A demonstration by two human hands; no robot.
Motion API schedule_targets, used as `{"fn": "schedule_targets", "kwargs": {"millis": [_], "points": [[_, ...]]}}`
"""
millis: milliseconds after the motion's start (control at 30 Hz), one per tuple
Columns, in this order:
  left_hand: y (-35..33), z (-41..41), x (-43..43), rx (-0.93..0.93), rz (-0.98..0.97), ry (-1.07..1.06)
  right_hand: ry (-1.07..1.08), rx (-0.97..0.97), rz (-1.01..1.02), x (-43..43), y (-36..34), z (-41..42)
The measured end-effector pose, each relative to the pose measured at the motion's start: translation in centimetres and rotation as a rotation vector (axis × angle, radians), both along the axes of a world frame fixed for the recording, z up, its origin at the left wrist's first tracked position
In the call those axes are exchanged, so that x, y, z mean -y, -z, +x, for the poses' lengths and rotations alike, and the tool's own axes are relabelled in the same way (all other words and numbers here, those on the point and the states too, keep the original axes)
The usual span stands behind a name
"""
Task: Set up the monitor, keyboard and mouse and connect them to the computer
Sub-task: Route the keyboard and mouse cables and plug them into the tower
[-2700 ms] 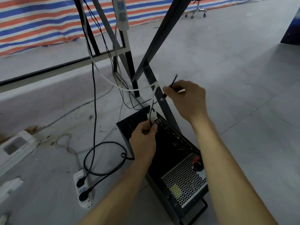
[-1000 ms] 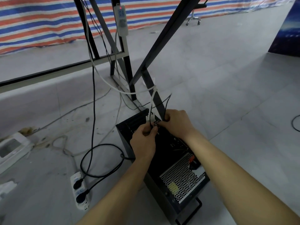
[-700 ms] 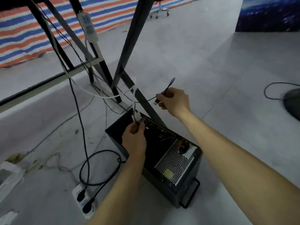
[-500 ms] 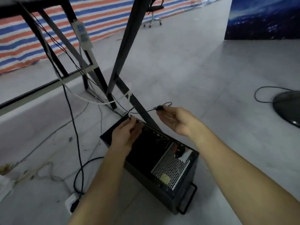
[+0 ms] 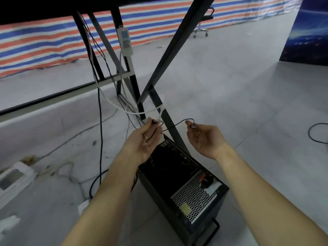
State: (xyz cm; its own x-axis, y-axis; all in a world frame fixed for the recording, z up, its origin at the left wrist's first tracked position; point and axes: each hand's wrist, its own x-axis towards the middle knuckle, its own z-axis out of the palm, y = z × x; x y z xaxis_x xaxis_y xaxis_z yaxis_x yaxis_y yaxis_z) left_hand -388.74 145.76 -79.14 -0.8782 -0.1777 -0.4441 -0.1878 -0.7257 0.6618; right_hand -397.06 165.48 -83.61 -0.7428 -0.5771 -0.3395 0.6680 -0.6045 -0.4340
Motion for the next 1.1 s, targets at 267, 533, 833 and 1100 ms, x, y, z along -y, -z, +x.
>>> {"fn": "schedule_targets", "kwargs": {"millis": [267, 533, 833, 1100], "points": [[-0.3, 0.3, -0.3, 0.008, -0.083, -0.056, -0.089, -0.052, -0.01, 0.4, -0.5, -2.7], [3.2, 0.3, -1.4, 0.019, -0.475, -0.073, -0.228, -0.39, 0.301, 0.5, 1.4, -4.2], [7.3, -0.9, -3.3, 0.039, -0.803, -0.332, -0.172, -0.675, 0.604, -0.4, 6.1, -4.4], [9.6, -1.5, -4.2, 0.075, -0.994, -0.431, -0.162, -0.945, 0.686, 1.3, 7.6, -4.6]]}}
